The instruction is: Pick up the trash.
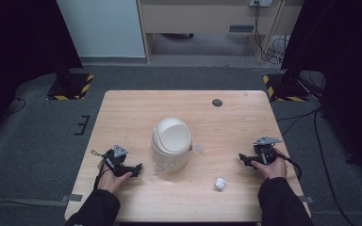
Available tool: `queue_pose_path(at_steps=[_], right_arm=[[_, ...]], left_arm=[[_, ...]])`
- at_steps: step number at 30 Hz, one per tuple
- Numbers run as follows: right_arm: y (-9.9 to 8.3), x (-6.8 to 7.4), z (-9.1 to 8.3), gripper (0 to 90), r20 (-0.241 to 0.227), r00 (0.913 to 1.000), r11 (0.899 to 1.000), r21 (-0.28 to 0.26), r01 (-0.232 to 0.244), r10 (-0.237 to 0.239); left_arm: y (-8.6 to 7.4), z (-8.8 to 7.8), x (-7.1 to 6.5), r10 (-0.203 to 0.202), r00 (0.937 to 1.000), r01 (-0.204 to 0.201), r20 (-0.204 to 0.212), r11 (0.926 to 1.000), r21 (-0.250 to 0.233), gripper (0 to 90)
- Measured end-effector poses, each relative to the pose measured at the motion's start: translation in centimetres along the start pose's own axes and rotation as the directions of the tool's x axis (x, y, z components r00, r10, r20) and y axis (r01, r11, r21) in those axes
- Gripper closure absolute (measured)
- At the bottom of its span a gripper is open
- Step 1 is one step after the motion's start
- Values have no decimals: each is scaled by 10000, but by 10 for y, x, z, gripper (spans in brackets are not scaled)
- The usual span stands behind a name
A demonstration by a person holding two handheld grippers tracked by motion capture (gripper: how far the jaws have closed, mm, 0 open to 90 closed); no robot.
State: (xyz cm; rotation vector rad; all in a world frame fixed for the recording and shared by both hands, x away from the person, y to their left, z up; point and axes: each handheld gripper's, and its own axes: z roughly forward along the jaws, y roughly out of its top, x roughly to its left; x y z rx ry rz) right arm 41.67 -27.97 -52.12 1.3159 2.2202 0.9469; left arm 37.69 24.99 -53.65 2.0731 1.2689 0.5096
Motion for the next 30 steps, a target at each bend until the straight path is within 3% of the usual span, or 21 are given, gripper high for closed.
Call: queue_pose_path(at_steps=[4, 13, 20, 25, 30], right_arm=[[6, 0, -9, 215, -2, 9997, 9969, -738, -260, 261], [18, 2, -25, 204, -92, 9981, 9840, -1672, -609, 602], [27, 7, -34, 199, -257, 9983, 9753, -2134, -569, 526], [39, 14, -46, 181, -303, 9989, 9620, -2695, -431, 363], [45, 17, -52, 171, -368, 9989, 9553, -2929, -395, 300]], left_arm=[[0, 0, 1, 6, 10000, -6, 53, 10000, -12, 0], [0, 0, 0, 58, 10000, -58, 5, 10000, 10, 0], [0, 0, 0, 57, 10000, -57, 14, 10000, 13, 0], [0, 0, 0, 57, 10000, -57, 1, 10000, 10, 0], [0, 0, 0, 55, 10000, -55, 1, 10000, 10, 0]])
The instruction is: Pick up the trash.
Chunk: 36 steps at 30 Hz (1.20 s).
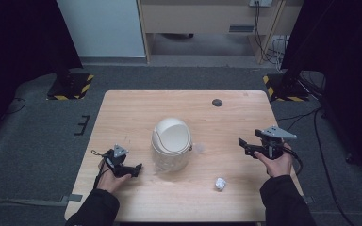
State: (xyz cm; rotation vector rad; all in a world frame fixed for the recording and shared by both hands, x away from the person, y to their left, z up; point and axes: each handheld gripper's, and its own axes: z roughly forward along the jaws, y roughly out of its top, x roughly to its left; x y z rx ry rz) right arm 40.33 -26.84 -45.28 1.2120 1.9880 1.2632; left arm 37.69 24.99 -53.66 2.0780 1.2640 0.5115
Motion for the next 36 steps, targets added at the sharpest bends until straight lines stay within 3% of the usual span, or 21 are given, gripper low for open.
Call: queue_pose_path(at_steps=[15, 22, 26, 36], right_arm=[[19, 18, 1, 153, -439, 9983, 9991, -170, 378, -386], [34, 35, 3, 155, -790, 9941, 9969, -311, 716, -739], [52, 48, 4, 157, -1175, 9893, 9941, -758, 777, -862], [82, 74, 10, 161, -1725, 9789, 9883, -1232, 893, -1100]], left_arm=[[0, 0, 0, -10, 10000, 10, -15, 10000, -2, 0], [0, 0, 0, -9, 10000, 9, -15, 10000, -1, 0], [0, 0, 0, -16, 10000, 16, -20, 10000, -3, 0], [0, 0, 0, -11, 10000, 11, -25, 10000, 5, 0]])
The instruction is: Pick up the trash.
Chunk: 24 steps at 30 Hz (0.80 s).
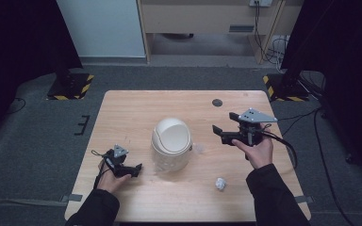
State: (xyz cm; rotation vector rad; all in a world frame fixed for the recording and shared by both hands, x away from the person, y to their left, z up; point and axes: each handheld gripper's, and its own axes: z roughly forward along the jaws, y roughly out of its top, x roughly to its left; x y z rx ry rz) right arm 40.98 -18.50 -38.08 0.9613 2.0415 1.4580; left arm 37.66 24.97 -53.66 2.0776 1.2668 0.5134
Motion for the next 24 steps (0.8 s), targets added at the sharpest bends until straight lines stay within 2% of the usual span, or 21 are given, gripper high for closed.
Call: queue_pose_path(at_steps=[4, 13, 18, 24], right_arm=[[8, 3, 5, 159, -84, 10000, 9999, -129, 25, -26], [23, 22, 26, 164, -496, 9982, 9994, -140, 318, -325], [18, 30, 39, 175, -801, 9966, 9998, -80, 171, -176], [7, 40, 55, 190, -1032, 9945, 9991, 334, 242, -206]], left_arm=[[0, 0, 0, 0, 10000, 0, -1, 10000, 2, 0], [0, 0, 0, 1, 10000, -1, 0, 10000, 3, 0], [0, 0, 0, 0, 10000, 0, 0, 10000, 1, 0], [0, 0, 0, -2, 10000, 2, 0, 10000, 2, 0]])
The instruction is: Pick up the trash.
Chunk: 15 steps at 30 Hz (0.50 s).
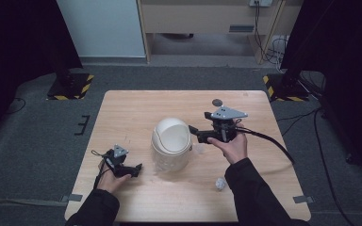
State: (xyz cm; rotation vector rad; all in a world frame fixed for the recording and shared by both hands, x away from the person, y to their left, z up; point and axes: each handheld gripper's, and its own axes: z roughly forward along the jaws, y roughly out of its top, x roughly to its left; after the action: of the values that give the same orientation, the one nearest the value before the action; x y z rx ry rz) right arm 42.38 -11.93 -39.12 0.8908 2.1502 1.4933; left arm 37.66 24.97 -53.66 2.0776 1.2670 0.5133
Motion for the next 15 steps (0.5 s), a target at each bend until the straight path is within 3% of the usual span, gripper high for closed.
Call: queue_pose_path(at_steps=[15], right_arm=[[-17, 12, 21, 184, -425, 9991, 9980, 626, -61, 88]], left_arm=[[0, 0, 0, -2, 10000, 2, 1, 10000, -3, 0]])
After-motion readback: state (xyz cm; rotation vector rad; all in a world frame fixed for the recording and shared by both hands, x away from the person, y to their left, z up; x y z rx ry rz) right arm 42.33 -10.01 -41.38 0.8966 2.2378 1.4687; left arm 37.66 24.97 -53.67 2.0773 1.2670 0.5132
